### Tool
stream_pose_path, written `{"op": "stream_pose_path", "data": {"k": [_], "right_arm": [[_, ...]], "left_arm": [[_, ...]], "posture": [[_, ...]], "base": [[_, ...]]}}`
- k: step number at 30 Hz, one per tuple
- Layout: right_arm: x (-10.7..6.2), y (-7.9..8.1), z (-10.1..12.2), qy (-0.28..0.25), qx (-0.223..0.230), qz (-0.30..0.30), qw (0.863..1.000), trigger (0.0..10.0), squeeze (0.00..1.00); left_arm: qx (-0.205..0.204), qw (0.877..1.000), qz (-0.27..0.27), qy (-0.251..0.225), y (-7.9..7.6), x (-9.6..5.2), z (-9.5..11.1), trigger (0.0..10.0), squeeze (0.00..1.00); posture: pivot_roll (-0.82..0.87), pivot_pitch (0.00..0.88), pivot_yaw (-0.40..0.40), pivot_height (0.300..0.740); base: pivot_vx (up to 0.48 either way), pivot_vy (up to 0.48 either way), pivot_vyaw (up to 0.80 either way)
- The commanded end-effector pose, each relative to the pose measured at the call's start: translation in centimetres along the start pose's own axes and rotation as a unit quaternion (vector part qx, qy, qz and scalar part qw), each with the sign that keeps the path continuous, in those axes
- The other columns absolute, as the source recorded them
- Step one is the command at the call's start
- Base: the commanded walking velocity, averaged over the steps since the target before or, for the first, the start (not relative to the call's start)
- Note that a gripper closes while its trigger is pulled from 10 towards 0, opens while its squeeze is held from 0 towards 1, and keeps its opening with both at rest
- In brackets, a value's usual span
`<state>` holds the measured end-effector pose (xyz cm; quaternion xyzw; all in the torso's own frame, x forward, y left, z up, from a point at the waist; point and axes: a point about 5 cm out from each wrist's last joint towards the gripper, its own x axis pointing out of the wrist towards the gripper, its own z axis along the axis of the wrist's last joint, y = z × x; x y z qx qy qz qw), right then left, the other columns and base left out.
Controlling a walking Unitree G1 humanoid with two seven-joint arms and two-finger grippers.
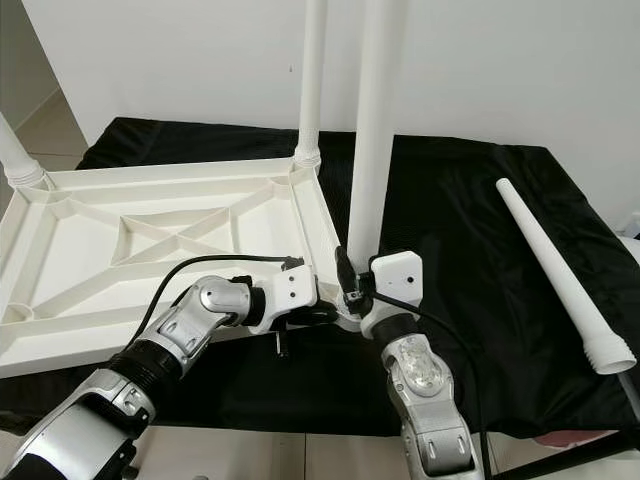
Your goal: Building children table
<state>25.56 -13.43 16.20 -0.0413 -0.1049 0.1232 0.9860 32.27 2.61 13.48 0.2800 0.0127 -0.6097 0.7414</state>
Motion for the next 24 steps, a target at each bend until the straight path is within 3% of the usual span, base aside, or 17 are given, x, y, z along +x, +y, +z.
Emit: {"op": "stream_pose_path", "data": {"k": [1, 9, 17, 19, 20, 24], "right_arm": [[-3.02, -0.01, -6.51, 0.167, 0.041, -0.003, 0.985, 10.0, 0.00], [-3.35, -0.12, -6.77, 0.176, 0.093, -0.024, 0.980, 10.0, 0.00], [-3.31, -0.10, -6.81, 0.174, 0.100, -0.021, 0.979, 10.0, 0.00], [-3.32, -0.09, -6.83, 0.174, 0.099, -0.020, 0.980, 10.0, 0.00], [-3.34, 0.12, -6.92, 0.179, 0.070, -0.007, 0.981, 10.0, 0.00], [-3.31, 0.36, -6.96, 0.181, 0.049, 0.004, 0.982, 10.0, 0.00]], "left_arm": [[-0.019, 0.999, 0.030, 0.022, 0.49, -0.85, -1.19, 10.0, 0.00], [-0.018, 0.999, 0.030, 0.022, 0.49, -0.89, -1.21, 10.0, 0.00], [-0.017, 0.999, 0.030, 0.022, 0.53, -0.93, -1.20, 10.0, 0.00], [-0.017, 0.999, 0.030, 0.022, 0.54, -0.94, -1.20, 10.0, 0.00], [-0.017, 0.999, 0.031, 0.022, 0.55, -0.96, -1.21, 10.0, 0.00], [-0.018, 0.999, 0.032, 0.022, 0.56, -0.97, -1.23, 10.0, 0.00]], "posture": [[-0.02, 0.121, -0.013, 0.740], [-0.02, 0.116, -0.012, 0.740], [-0.02, 0.118, -0.011, 0.740], [-0.02, 0.118, -0.011, 0.740], [-0.02, 0.120, -0.011, 0.740], [-0.02, 0.121, -0.011, 0.740]], "base": [[0.000, 0.000, 0.00], [0.000, 0.000, 0.00], [0.000, 0.000, 0.00], [0.000, 0.000, 0.00], [0.000, 0.000, 0.00], [0.000, 0.000, 0.00]]}}
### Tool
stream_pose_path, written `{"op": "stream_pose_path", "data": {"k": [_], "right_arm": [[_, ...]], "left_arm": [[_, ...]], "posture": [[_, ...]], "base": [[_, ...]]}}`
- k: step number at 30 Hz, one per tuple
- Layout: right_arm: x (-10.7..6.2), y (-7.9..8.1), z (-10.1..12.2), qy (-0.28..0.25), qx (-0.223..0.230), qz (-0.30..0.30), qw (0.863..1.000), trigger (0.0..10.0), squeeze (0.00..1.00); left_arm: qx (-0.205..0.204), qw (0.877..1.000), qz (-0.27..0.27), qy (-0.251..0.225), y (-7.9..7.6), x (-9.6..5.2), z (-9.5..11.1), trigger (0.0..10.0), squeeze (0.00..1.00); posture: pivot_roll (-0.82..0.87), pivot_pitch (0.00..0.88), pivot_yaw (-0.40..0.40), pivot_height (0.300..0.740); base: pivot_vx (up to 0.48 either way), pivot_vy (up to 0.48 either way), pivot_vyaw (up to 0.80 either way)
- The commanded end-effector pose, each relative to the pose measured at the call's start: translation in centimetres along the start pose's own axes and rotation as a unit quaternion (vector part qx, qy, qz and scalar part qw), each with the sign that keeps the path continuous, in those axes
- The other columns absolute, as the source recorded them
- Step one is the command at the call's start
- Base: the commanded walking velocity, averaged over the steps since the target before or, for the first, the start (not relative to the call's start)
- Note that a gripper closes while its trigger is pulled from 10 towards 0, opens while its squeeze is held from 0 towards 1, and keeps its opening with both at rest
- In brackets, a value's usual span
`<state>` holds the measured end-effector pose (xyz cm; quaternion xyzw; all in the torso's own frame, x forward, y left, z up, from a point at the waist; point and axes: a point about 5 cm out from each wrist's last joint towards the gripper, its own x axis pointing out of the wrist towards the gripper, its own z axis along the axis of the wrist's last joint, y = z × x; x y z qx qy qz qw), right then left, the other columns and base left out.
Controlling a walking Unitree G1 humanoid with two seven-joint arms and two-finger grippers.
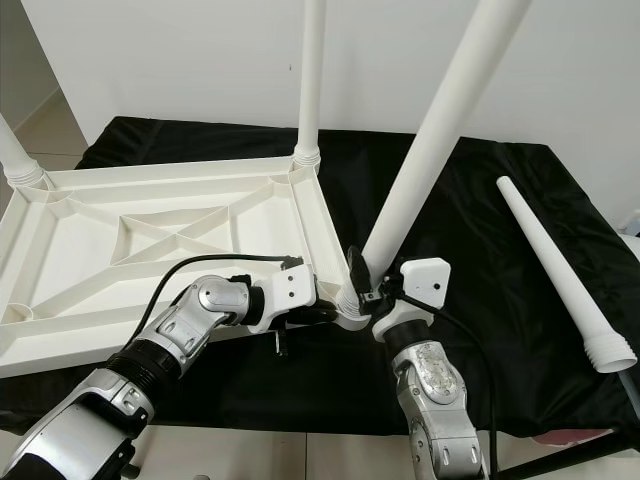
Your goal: Building children table
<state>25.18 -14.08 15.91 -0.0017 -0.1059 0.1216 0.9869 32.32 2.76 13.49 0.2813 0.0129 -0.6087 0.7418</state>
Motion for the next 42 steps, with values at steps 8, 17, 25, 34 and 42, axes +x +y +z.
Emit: {"op": "stream_pose_path", "data": {"k": [8, 17, 25, 34, 42], "right_arm": [[-2.62, 0.10, -6.90, 0.201, -0.007, -0.004, 0.980, 10.0, 0.00], [-2.68, -0.13, -7.17, 0.215, -0.004, -0.013, 0.977, 10.0, 0.00], [-2.64, -0.27, -7.10, 0.216, 0.032, -0.030, 0.975, 10.0, 0.00], [-2.40, -0.30, -7.12, 0.231, 0.047, -0.031, 0.971, 10.0, 0.00], [-2.40, -0.30, -7.12, 0.231, 0.047, -0.031, 0.971, 10.0, 0.00]], "left_arm": [[-0.020, 0.999, 0.033, 0.021, 0.47, -0.83, -1.17, 10.0, 0.00], [-0.021, 0.999, 0.034, 0.021, 0.45, -0.82, -1.19, 10.0, 0.00], [-0.021, 0.999, 0.034, 0.020, 0.46, -0.81, -1.19, 10.0, 0.00], [-0.021, 0.999, 0.034, 0.020, 0.50, -0.79, -1.17, 10.0, 0.00], [-0.021, 0.999, 0.034, 0.020, 0.50, -0.79, -1.17, 10.0, 0.00]], "posture": [[-0.02, 0.125, -0.014, 0.740], [-0.02, 0.127, -0.014, 0.740], [-0.02, 0.129, -0.011, 0.740], [-0.02, 0.129, -0.011, 0.740], [-0.02, 0.129, -0.011, 0.740]], "base": [[0.000, 0.000, 0.00], [0.000, 0.000, 0.00], [0.000, 0.000, 0.00], [0.000, 0.000, 0.00], [0.000, 0.000, 0.00]]}}
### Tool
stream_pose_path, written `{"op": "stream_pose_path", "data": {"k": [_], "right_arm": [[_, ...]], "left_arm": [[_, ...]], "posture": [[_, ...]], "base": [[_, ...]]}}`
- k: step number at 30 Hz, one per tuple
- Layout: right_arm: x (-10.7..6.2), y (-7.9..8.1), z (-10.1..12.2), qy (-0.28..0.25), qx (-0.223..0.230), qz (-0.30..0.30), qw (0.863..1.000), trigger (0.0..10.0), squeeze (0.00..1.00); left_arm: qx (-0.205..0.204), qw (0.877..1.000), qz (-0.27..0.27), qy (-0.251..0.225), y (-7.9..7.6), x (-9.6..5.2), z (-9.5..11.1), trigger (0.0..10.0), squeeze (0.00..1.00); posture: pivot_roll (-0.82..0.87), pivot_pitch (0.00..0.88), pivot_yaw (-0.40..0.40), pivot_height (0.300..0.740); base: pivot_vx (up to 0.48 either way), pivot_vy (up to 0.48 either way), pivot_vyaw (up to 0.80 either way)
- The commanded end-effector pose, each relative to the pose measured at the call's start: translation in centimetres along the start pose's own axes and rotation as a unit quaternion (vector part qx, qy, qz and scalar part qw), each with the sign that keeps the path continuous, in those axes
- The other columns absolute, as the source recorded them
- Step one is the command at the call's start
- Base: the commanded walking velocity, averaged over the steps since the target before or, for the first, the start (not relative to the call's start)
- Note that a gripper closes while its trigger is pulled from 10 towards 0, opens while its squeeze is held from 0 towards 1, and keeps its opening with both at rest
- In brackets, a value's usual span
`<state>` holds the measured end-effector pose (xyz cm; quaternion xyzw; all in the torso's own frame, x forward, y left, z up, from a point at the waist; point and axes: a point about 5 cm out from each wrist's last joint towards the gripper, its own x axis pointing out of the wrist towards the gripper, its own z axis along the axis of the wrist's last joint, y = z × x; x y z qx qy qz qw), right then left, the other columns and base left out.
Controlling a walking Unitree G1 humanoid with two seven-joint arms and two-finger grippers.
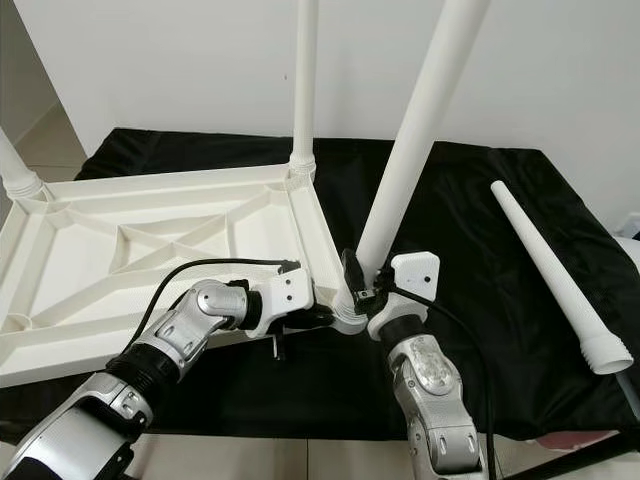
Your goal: Building children table
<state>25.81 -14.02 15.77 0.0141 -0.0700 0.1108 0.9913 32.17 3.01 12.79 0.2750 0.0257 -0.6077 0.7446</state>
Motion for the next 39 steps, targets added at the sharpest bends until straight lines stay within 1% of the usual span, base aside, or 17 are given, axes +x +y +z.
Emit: {"op": "stream_pose_path", "data": {"k": [1, 39], "right_arm": [[-2.50, -0.55, -7.02, 0.197, 0.027, -0.022, 0.980, 10.0, 0.00], [-2.50, -0.55, -7.02, 0.197, 0.027, -0.022, 0.980, 10.0, 0.00]], "left_arm": [[-0.008, 0.999, 0.035, 0.013, 0.90, -0.77, -0.50, 10.0, 0.00], [-0.008, 0.999, 0.035, 0.013, 0.90, -0.77, -0.50, 10.0, 0.00]], "posture": [[-0.02, 0.129, -0.011, 0.740], [-0.02, 0.129, -0.011, 0.740]], "base": [[0.000, 0.000, 0.00], [0.000, 0.000, 0.00]]}}
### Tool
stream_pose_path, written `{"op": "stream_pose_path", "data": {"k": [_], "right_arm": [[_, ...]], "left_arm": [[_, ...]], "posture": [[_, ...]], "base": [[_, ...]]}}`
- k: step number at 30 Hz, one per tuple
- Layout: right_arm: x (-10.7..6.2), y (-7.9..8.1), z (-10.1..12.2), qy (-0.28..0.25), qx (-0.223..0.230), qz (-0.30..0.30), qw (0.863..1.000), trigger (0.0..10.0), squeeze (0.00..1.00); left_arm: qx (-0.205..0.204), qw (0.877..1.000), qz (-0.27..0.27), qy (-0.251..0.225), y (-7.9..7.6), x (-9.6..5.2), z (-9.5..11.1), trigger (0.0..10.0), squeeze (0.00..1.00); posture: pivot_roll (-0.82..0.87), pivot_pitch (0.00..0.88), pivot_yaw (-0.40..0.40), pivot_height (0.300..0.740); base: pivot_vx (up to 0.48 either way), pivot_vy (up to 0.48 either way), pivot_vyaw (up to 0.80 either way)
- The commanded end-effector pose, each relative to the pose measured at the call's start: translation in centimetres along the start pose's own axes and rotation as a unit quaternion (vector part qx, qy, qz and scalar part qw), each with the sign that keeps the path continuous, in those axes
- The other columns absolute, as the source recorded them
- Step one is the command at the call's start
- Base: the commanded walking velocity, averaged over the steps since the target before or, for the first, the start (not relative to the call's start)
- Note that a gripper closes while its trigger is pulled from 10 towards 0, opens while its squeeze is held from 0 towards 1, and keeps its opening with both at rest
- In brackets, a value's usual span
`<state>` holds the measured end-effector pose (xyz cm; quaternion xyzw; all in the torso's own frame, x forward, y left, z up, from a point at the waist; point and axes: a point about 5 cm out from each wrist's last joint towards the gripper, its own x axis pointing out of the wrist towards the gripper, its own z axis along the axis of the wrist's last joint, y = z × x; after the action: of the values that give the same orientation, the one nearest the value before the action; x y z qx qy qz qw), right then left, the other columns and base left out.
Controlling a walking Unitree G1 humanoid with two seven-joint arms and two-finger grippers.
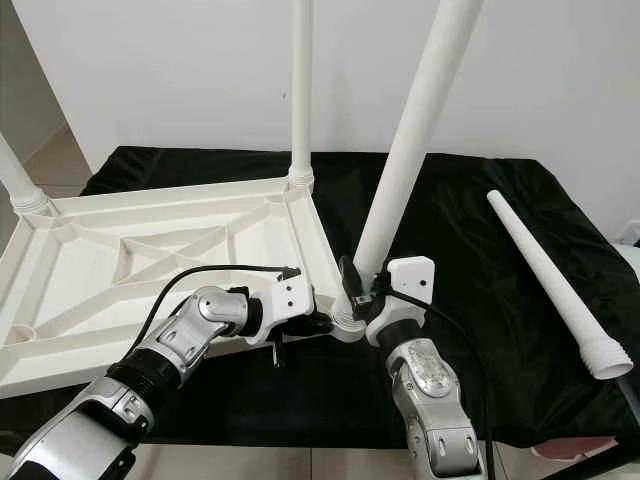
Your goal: Building children table
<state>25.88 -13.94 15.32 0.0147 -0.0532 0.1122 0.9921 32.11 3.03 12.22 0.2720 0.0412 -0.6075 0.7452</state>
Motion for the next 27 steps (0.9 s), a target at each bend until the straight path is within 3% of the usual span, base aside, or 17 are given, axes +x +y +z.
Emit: {"op": "stream_pose_path", "data": {"k": [1, 12, 13, 14, 15, 19, 20, 27], "right_arm": [[-2.3, -0.6, -6.6, 0.181, 0.025, -0.023, 0.983, 10.0, 0.00], [-2.3, -0.6, -6.6, 0.181, 0.025, -0.023, 0.983, 10.0, 0.00], [-1.5, 0.2, -4.9, 0.129, 0.012, 0.012, 0.991, 10.0, 1.00], [-1.5, 0.2, -4.9, 0.129, 0.012, 0.012, 0.991, 10.0, 1.00], [-0.8, 1.1, -2.7, 0.064, -0.002, 0.047, 0.997, 10.0, 0.76], [-0.7, 1.3, -2.2, 0.050, -0.004, 0.054, 0.997, 10.0, 0.76], [-0.7, 1.3, -2.2, 0.050, -0.005, 0.054, 0.997, 10.0, 0.00], [-0.6, 1.2, -2.1, 0.048, -0.009, 0.052, 0.997, 10.0, 0.00]], "left_arm": [[0.003, 0.999, 0.039, 0.003, 1.2, -1.0, 0.0, 10.0, 0.00], [0.003, 0.999, 0.039, 0.003, 1.2, -1.0, 0.0, 10.0, 0.00], [0.000, 0.998, 0.055, -0.017, 1.3, -1.5, 0.5, 10.0, 0.00], [0.000, 0.998, 0.055, -0.017, 1.3, -1.5, 0.5, 10.0, 0.00], [-0.004, 0.996, 0.078, -0.044, 1.4, -2.3, 1.3, 10.0, 0.00], [-0.005, 0.995, 0.083, -0.049, 1.5, -2.5, 1.4, 10.0, 0.00], [-0.005, 0.995, 0.084, -0.052, 1.5, -2.6, 1.5, 10.0, 0.00], [-0.005, 0.994, 0.084, -0.075, 1.5, -2.6, 2.2, 10.0, 0.00]], "posture": [[-0.02, 0.129, -0.011, 0.740], [-0.02, 0.129, -0.011, 0.740], [-0.02, 0.000, 0.000, 0.740], [-0.02, 0.000, 0.000, 0.740], [-0.02, 0.000, 0.000, 0.740], [-0.02, 0.000, 0.000, 0.740], [-0.02, 0.000, 0.000, 0.740], [-0.02, 0.000, 0.000, 0.740]], "base": [[0.000, 0.000, 0.00], [0.000, 0.000, 0.00], [0.000, 0.000, 0.00], [0.000, 0.000, 0.00], [0.000, 0.000, 0.00], [0.000, 0.000, 0.00], [0.000, 0.000, 0.00], [0.000, 0.000, 0.00]]}}
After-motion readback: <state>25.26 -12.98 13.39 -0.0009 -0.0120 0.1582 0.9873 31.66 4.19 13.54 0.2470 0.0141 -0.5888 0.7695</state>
